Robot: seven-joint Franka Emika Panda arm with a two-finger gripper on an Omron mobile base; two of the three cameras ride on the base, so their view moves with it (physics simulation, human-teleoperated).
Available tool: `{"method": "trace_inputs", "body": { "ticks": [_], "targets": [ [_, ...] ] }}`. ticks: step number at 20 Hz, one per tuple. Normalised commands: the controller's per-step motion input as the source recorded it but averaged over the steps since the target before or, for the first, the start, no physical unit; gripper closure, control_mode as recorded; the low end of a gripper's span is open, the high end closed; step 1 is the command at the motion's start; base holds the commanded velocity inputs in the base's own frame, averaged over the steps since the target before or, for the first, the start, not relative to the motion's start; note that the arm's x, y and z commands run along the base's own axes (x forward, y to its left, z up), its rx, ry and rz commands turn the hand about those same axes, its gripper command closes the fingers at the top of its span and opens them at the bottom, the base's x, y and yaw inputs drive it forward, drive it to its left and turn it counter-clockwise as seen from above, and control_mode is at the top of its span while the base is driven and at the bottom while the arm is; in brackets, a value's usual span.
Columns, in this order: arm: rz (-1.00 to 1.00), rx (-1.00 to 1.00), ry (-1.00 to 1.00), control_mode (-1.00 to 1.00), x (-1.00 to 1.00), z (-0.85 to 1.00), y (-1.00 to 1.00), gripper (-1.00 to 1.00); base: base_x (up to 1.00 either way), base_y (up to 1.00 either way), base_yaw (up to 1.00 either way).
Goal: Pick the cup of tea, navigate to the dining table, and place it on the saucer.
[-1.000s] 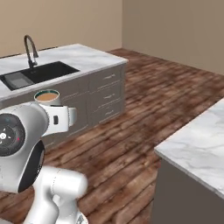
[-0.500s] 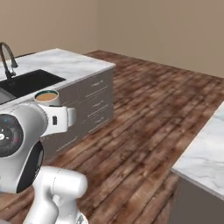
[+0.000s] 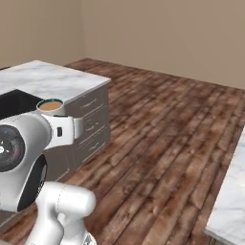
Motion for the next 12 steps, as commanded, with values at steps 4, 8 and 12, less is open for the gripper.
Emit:
{"method": "trace_inputs", "body": {
  "ticks": [4,8,12],
  "targets": [
    [0.00,0.00,0.00,1.00,0.00,0.00,0.00,1.00,0.98,0.18,-0.19],
    [0.00,0.00,0.00,1.00,0.00,0.00,0.00,1.00,1.00,0.03,-0.10],
    [0.00,0.00,0.00,1.00,0.00,0.00,0.00,1.00,1.00,0.00,-0.01]
  ]
}}
